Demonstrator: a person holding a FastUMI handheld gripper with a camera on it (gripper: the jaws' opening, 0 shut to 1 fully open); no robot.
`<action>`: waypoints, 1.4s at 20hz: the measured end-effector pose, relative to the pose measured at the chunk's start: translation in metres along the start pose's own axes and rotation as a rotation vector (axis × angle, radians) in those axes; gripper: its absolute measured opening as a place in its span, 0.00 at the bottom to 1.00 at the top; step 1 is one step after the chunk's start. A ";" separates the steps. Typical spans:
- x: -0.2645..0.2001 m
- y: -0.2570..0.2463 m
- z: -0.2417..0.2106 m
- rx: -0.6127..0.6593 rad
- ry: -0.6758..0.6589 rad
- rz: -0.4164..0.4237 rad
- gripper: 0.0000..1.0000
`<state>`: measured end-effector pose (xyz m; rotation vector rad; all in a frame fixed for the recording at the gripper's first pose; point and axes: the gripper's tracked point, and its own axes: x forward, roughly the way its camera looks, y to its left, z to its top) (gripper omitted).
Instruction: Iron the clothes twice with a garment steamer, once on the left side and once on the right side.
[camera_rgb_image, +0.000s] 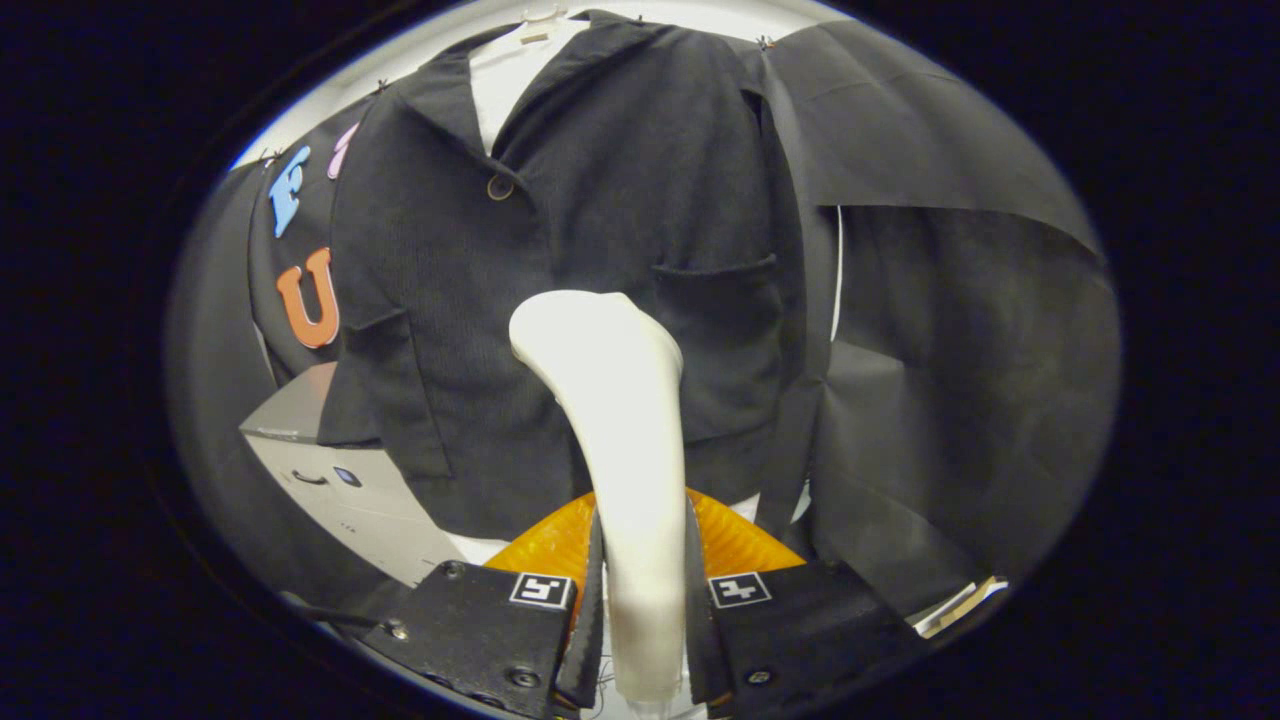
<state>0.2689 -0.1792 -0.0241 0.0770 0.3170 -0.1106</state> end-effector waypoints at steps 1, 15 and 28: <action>-0.001 -0.001 0.001 0.003 -0.013 0.010 0.37; -0.111 0.026 -0.025 -0.034 -0.134 -0.006 0.37; -0.249 0.097 -0.050 -0.003 -0.209 -0.025 0.37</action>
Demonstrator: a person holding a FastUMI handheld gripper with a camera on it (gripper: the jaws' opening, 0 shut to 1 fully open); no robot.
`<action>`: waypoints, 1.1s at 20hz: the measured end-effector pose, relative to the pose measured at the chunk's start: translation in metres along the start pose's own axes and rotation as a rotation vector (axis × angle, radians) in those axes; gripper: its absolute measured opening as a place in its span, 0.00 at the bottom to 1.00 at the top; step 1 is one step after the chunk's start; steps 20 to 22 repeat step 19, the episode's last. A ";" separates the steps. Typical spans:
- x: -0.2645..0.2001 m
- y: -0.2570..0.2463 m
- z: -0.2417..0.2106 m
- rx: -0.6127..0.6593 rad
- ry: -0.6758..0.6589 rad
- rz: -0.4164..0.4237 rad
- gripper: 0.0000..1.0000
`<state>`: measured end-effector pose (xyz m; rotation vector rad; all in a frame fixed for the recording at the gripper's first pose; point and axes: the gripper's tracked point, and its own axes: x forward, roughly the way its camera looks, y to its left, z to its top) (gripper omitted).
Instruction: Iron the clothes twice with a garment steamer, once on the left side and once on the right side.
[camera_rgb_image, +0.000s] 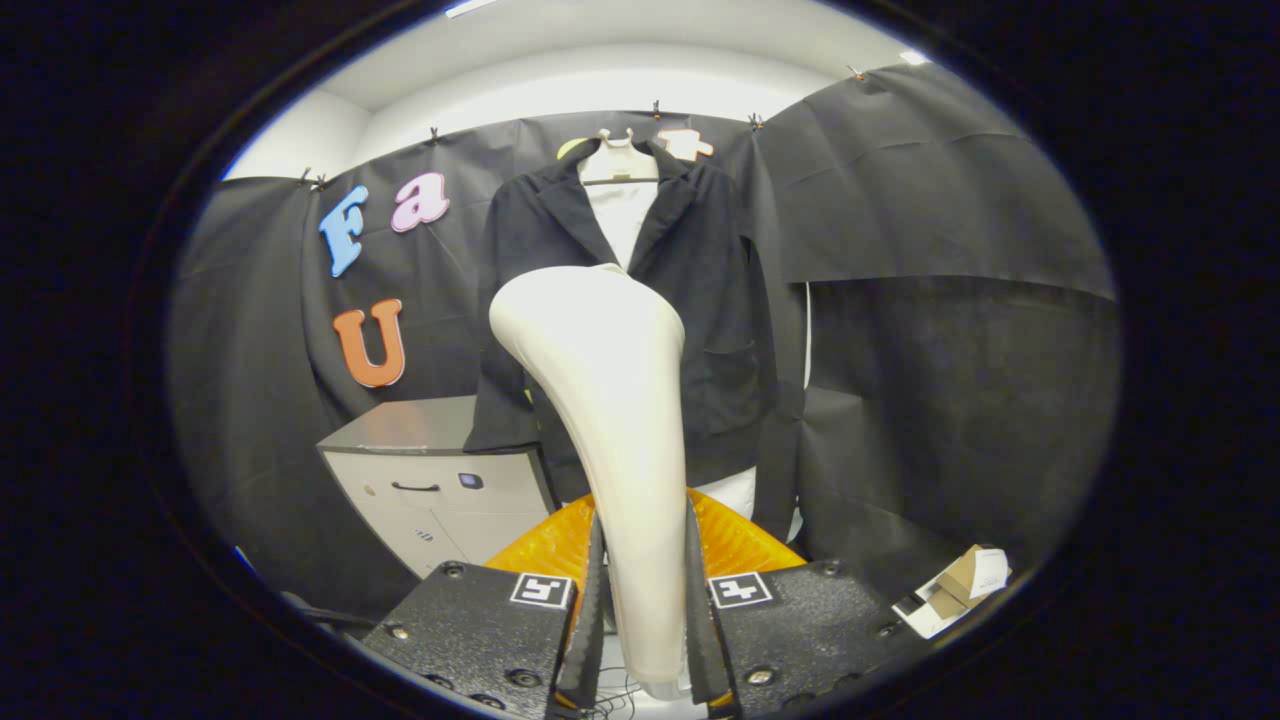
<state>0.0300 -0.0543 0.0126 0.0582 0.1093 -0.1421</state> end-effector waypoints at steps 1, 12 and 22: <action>-0.008 0.003 0.000 -0.012 -0.003 0.006 0.37; -0.088 0.015 -0.033 -0.038 -0.003 0.067 0.37; -0.106 0.029 -0.041 -0.045 0.002 0.101 0.37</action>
